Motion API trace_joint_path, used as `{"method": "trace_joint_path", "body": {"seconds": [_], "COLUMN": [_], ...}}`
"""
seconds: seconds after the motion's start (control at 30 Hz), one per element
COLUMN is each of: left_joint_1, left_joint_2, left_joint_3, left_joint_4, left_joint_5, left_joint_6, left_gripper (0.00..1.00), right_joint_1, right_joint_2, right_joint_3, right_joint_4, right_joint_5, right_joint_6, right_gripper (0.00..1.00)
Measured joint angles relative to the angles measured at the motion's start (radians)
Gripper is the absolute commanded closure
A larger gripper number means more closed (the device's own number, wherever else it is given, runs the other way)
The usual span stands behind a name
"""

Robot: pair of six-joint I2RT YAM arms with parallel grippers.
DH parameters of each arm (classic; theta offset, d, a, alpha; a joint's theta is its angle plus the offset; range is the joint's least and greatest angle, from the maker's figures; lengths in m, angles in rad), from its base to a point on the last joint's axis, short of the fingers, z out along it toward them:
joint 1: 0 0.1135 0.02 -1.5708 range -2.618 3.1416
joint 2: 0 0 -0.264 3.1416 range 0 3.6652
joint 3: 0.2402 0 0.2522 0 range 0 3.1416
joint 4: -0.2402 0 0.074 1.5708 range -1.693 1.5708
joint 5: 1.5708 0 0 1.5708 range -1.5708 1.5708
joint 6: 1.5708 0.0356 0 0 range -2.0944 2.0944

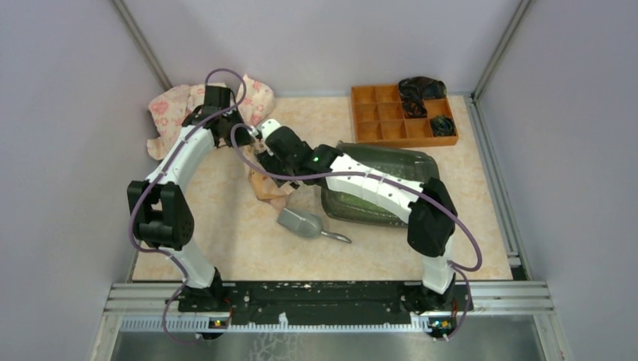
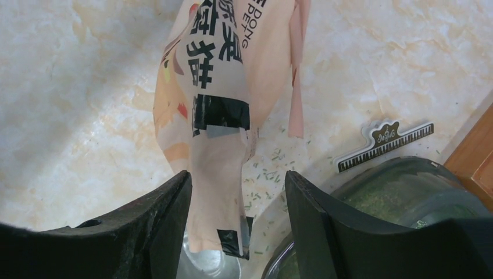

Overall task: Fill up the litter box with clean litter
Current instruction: Close the cat litter bag at the center of the board.

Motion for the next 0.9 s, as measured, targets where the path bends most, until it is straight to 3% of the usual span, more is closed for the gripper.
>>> {"method": "trace_joint_path", "body": {"seconds": [0.37,0.9], "left_joint_1": [0.0,0.0], "left_joint_2": [0.016,0.025], "left_joint_3": [0.019,0.03], "left_joint_4": [-0.013,-0.02], "left_joint_5": [0.0,0.002], "left_joint_6": [0.0,0.001], "left_gripper": [0.75,0.74], "right_joint_1": [0.025,0.03], "right_joint_2": [0.004,0.077], "right_joint_3": [-0.013,-0.01], "right_joint_4": [0.121,0.132], "right_joint_5": [0.031,-0.062], "right_joint_6": [-0.047,-0.046], "right_gripper": [0.45,0.47]}}
